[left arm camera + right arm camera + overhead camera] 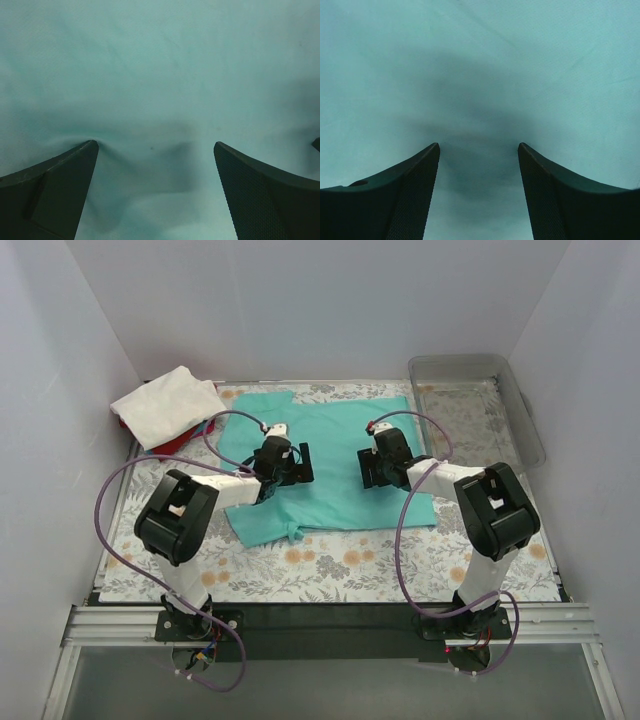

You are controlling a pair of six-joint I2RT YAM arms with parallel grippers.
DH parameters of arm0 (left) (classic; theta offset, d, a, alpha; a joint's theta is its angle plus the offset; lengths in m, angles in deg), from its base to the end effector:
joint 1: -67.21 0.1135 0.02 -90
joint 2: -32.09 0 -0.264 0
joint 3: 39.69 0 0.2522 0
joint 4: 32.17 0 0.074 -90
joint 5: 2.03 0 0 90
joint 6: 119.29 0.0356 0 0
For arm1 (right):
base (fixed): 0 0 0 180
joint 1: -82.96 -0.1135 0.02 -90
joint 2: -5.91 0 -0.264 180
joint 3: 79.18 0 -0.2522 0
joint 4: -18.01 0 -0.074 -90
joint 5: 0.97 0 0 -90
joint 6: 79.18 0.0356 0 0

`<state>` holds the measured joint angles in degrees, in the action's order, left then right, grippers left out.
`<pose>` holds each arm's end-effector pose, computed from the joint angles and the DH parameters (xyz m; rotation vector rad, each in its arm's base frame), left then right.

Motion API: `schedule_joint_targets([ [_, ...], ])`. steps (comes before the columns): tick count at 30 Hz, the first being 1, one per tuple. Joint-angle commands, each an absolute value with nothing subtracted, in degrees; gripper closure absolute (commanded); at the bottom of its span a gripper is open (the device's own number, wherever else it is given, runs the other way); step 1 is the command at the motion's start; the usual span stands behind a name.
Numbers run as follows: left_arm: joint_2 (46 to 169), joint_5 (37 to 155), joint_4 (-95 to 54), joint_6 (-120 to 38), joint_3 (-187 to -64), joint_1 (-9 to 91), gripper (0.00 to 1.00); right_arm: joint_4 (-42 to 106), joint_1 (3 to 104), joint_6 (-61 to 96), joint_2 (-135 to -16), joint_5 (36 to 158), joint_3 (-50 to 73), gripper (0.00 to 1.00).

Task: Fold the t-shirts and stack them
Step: Flatten the tshirt out

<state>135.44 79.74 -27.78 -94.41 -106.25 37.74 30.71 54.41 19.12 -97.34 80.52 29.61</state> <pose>0.3204 -0.1752 0.1474 -0.8020 2.2404 -0.6771 0.3292 0.1731 0.1598 -0.3405 2.3204 0.1434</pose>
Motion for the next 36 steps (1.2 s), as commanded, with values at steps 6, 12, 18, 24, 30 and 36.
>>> schedule_joint_targets([
  [6,139.8,85.2,-25.9,-93.0,-109.6,37.2,0.06,35.4,58.5,21.3,-95.3,79.2,32.2,0.41],
  [12,141.6,87.9,-26.8,-92.7,-112.0,35.7,0.06,36.3,60.0,21.2,-95.1,77.9,32.2,0.41],
  [18,141.1,89.7,-27.1,-92.4,-113.0,35.0,0.07,36.4,60.8,20.7,-94.0,78.3,32.1,0.41],
  [24,129.9,81.3,-24.4,-93.2,-109.0,35.1,0.07,36.1,59.2,18.3,-89.9,82.3,30.1,0.41],
  [30,110.7,68.2,-21.2,-98.1,-97.3,34.1,0.06,35.9,54.8,17.5,-85.2,83.8,29.0,0.41],
  [36,96.4,62.9,-9.8,-107.4,-87.3,32.5,0.06,35.4,51.9,18.0,-82.5,85.2,29.8,0.41],
])
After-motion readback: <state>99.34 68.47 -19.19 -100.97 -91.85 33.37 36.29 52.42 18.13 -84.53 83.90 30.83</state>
